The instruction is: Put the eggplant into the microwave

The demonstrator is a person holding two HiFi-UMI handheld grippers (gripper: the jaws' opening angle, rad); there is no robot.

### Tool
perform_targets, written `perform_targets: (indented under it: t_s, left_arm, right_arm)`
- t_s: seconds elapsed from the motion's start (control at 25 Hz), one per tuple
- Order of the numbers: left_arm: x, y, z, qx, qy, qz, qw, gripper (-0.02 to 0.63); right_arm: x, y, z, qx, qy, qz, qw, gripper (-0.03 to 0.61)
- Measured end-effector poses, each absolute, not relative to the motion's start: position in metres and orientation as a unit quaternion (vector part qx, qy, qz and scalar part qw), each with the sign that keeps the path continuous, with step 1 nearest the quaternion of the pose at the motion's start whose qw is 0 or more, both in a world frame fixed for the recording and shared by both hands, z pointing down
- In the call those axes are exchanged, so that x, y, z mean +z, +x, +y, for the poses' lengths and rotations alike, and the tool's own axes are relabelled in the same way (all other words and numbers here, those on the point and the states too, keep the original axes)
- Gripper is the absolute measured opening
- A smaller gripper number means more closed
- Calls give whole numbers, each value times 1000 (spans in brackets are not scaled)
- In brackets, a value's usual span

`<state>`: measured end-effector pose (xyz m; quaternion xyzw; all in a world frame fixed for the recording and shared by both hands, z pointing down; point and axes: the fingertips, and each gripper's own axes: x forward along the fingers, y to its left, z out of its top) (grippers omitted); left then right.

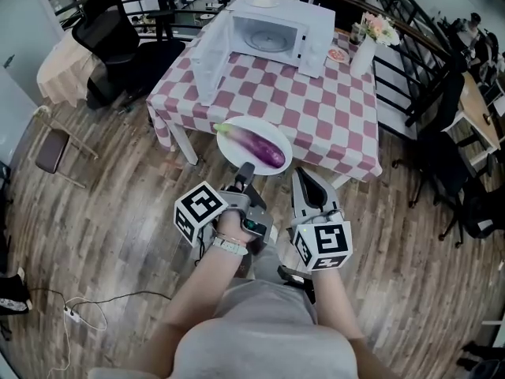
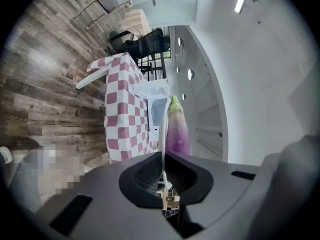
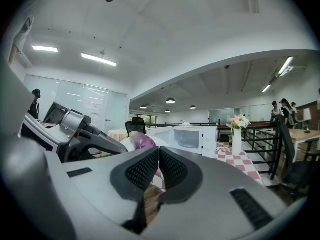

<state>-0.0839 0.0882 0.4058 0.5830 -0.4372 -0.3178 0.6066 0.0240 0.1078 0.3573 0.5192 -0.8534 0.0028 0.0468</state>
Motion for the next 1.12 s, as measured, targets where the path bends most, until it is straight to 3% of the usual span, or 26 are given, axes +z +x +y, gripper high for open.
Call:
perform_targets:
  t_s: [1.12]
  left_arm:
    - [415, -50, -138, -356, 545, -464, 601, 18]
  right_arm:
    - [366, 62, -116, 7, 468, -882, 56, 26]
